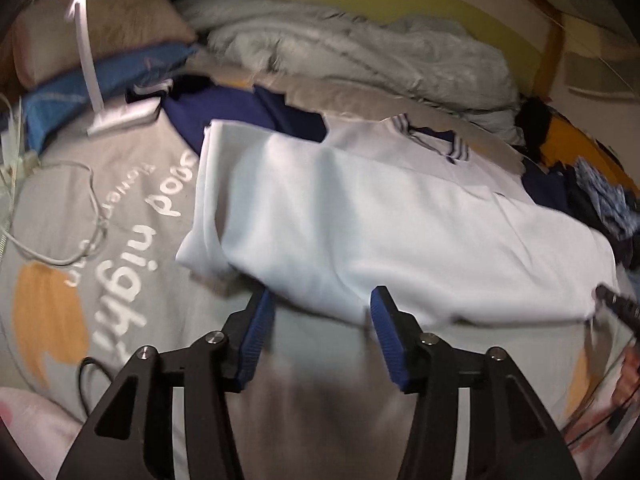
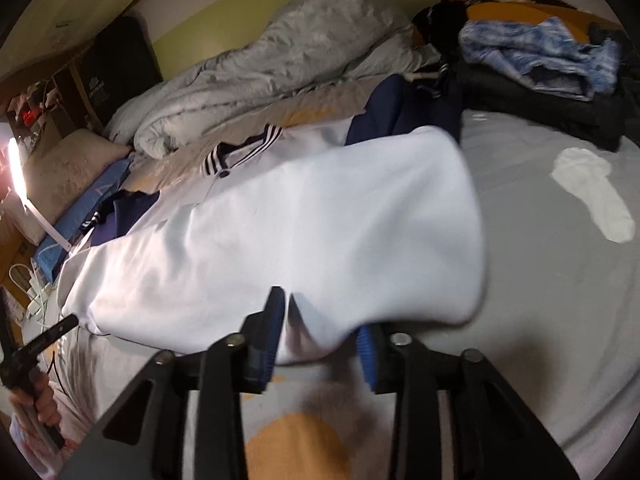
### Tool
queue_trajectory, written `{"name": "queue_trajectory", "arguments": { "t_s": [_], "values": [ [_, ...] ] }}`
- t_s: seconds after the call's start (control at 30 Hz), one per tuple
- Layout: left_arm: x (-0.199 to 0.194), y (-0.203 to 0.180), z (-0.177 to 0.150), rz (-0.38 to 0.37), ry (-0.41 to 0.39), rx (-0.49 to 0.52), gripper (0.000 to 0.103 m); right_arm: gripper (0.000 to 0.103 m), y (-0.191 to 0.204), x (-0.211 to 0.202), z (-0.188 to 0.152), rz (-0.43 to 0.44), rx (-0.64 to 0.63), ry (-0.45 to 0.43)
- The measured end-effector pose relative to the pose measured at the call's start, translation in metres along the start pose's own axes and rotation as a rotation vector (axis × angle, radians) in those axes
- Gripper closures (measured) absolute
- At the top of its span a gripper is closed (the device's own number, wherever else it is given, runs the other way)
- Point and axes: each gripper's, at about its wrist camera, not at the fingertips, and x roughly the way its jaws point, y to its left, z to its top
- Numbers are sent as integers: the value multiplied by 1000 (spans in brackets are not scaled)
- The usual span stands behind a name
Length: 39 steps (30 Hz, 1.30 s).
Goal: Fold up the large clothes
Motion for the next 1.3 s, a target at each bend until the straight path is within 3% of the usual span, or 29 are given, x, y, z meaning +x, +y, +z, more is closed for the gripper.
{"name": "queue_trajectory", "arguments": {
  "t_s": [0.17,0.27,0.33,0.37,0.47,0.53,0.57,0.67,0.9,1.07,1.3],
  "values": [
    [-29,-28,0,-34,-91,91,51,62,-3,-26,-9,-50,-6,-39],
    [-42,-45,19,-33,-171,140,37,53,-7,-49,0,-57,-1,-104],
    [-46,-54,35,-28,-204,159,24,52,-16,-62,17,-37,14,-139],
    [-48,-60,45,-29,-221,162,23,52,-18,-65,24,-38,20,-148],
    [-49,-72,75,-71,-266,159,14,51,-34,-75,58,-26,60,-184],
    [-46,-84,94,-101,-281,171,0,51,-43,-74,82,0,77,-175],
    [-43,-91,103,-113,-286,184,0,51,-48,-71,92,-7,88,-174],
    [-30,-112,125,-152,-292,219,0,50,-58,-50,123,-14,96,-140],
    [23,-143,156,-124,-286,179,0,50,-113,43,173,-49,188,14],
    [58,-149,154,-86,-278,218,0,56,-149,106,189,-137,180,70],
    [106,-145,134,-30,-197,248,0,56,-171,158,203,-107,203,83]
  ]
}}
